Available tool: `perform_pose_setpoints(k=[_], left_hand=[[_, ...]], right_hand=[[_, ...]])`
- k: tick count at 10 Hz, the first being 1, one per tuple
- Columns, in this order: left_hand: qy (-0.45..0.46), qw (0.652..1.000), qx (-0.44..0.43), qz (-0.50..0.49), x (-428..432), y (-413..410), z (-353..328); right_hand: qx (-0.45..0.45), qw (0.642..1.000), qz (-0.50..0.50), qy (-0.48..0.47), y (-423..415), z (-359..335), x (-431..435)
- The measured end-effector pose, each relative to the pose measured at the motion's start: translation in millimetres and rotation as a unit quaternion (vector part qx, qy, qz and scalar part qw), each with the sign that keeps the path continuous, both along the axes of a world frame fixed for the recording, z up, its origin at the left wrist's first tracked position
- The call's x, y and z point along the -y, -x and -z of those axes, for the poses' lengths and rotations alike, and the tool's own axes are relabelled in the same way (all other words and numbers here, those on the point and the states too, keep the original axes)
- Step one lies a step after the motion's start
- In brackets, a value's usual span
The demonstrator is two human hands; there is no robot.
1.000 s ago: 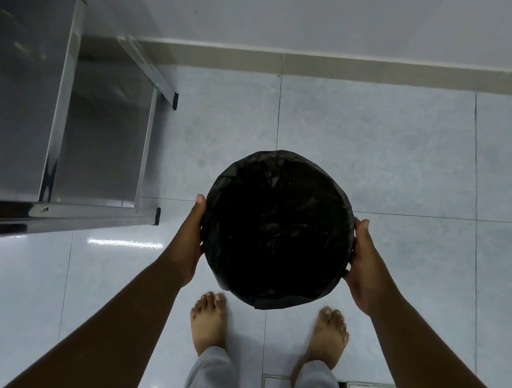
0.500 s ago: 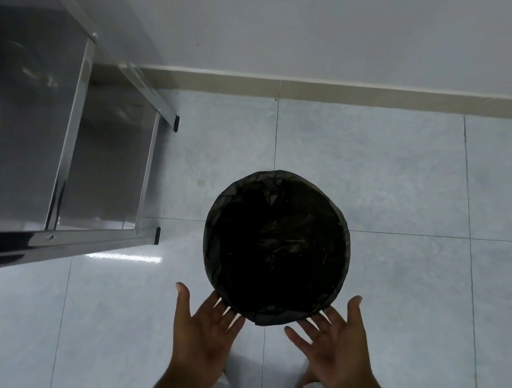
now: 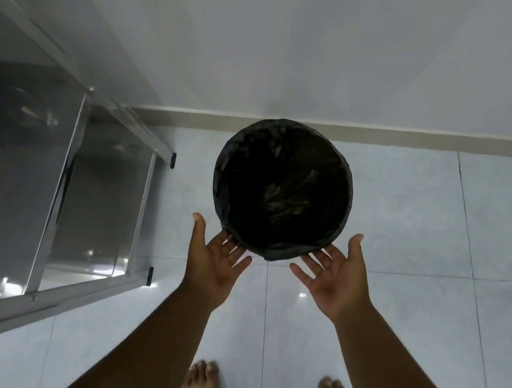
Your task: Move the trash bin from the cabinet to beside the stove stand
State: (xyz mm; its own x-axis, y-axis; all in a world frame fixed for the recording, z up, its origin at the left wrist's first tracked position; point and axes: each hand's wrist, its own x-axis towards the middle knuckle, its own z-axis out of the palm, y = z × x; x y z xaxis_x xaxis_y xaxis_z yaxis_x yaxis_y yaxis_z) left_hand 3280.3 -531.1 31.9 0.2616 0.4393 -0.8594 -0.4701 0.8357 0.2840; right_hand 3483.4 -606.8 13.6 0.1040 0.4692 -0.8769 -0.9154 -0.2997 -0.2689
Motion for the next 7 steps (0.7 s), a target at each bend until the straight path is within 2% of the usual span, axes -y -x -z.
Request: perform_pose_setpoints(k=[2,4,6,7], left_hand=[[-0.047,0.999,0.0,0.026,-61,-17,4],[-0.07,0.997,-0.01,0.041,-88,-24,6],[-0.055,0.997,-0.039,0.049,-83,-15,-2],[-0.055,0.99,-0.095,0.09,-73,-7,-25]], right_hand=[[0.04,0.998,-0.045,-0.034,-18,-1,-65],[0.067,0.993,-0.089,-0.047,-22,-3,-91],[0.07,0.993,-0.09,-0.003,-21,-12,-84],[0.122,0.985,-0.119,0.029,-25,-35,-73]])
